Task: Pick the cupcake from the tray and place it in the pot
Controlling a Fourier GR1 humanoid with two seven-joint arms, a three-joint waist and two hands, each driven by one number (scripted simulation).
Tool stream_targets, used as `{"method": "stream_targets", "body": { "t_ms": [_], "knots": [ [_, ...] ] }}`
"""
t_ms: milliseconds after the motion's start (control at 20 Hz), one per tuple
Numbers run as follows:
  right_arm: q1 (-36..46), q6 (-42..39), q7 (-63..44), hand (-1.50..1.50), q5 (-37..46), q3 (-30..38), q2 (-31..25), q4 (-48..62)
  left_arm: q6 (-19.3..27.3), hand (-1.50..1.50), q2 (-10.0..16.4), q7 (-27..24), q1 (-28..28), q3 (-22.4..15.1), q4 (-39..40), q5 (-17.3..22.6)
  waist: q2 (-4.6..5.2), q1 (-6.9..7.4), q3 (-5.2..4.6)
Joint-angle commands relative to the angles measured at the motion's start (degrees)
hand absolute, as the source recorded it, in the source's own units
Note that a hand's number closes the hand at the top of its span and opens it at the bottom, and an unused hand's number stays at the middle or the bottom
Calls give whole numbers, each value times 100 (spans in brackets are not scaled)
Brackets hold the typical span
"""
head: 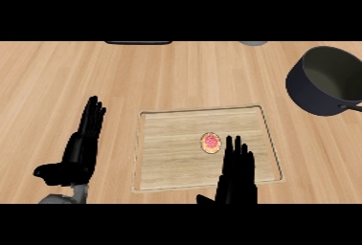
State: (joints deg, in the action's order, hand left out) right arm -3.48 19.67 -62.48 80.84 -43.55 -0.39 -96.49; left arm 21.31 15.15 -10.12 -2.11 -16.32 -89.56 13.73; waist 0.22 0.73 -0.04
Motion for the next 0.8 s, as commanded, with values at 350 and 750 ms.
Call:
{"method": "stream_targets", "body": {
  "t_ms": [350,750],
  "knots": [
    [1307,321,-855,-150,-755,262,36,1282,-353,0,2,66,-27,375,33,79,-14,-30,4],
    [1370,448,-755,-150,-888,287,34,1457,-198,0,-166,182,147,275,-124,-295,-23,-50,5]
  ]
}}
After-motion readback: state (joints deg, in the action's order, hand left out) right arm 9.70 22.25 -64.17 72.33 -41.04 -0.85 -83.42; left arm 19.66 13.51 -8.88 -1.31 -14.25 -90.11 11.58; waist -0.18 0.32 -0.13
